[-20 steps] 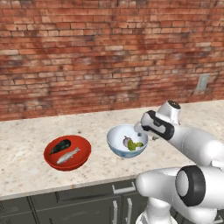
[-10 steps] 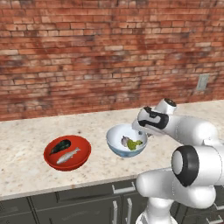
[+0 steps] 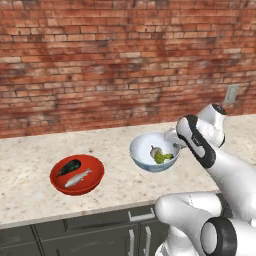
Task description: Place the bowl containing the garlic and broccoli in the microwave. Close the microwave door and press the start button to microwave the meal.
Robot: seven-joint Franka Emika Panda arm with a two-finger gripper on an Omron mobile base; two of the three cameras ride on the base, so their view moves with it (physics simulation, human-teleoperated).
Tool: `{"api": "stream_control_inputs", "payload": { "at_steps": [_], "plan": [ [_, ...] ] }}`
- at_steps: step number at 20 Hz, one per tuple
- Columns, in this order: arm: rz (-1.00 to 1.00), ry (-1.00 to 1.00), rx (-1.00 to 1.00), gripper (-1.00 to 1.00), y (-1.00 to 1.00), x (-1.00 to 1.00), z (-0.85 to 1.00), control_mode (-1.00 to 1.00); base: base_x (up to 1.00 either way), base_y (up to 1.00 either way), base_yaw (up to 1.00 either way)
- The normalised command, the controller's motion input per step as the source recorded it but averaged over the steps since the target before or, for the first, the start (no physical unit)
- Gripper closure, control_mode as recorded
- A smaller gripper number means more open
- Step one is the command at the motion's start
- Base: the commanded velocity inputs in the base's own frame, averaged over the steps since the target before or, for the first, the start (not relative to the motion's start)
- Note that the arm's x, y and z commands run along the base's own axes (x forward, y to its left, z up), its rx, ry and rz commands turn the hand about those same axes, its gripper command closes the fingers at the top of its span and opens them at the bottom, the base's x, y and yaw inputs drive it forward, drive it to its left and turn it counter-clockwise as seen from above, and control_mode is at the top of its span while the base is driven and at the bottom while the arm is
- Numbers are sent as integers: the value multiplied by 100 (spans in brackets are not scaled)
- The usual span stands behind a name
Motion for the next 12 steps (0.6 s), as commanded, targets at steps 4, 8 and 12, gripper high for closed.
{"api": "stream_control_inputs", "payload": {
  "at_steps": [4, 8, 12],
  "plan": [
    [0, -21, 10, 100, -25, -100, 100, -100, 0, 0, 0],
    [0, -12, 9, 100, -31, -99, 95, -100, 0, 0, 0],
    [0, -6, 9, 100, -46, -73, 74, -100, 0, 0, 0]
  ]
}}
